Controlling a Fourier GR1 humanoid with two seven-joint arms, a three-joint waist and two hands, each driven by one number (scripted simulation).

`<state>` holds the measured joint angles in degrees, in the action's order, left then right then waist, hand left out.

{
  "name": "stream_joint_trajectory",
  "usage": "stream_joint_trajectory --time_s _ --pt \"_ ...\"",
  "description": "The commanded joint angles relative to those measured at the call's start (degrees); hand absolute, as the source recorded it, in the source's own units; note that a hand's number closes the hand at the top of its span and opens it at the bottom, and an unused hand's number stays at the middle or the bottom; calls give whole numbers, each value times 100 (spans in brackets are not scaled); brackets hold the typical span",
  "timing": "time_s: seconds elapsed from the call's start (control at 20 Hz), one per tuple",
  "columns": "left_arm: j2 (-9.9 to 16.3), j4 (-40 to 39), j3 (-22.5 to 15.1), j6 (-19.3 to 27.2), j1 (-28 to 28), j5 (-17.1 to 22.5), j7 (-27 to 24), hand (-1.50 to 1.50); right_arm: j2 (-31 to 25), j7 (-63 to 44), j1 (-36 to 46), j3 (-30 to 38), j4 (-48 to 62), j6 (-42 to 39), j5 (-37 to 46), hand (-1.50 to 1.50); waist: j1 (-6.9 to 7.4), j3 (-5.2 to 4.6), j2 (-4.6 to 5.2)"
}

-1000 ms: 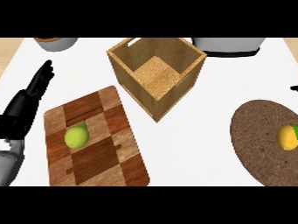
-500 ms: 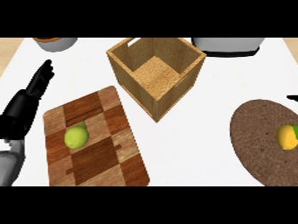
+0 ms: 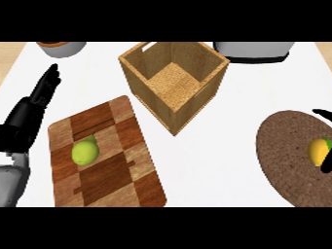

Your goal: Pick the lemon from the placemat and place it in the basket

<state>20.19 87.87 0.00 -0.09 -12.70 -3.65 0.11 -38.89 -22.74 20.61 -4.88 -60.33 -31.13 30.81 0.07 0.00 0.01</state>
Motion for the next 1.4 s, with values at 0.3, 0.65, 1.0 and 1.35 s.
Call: stream_joint_trajectory --time_s 0.3,0.65,1.0,1.35 --pt "-221 -59 310 -353 184 -153 -239 0 277 158 -82 426 24 -151 468 -150 -1 -1 -2" --pt "-251 558 421 -417 200 -188 306 0 319 740 -256 498 669 248 905 -150 13 2 -3" --pt "-314 125 578 -614 38 -293 -11 0 571 883 211 597 1370 360 1300 -150 29 2 7" --pt "-279 298 735 -811 306 -300 -101 0 778 1107 -136 773 1232 561 1276 150 13 1 1"
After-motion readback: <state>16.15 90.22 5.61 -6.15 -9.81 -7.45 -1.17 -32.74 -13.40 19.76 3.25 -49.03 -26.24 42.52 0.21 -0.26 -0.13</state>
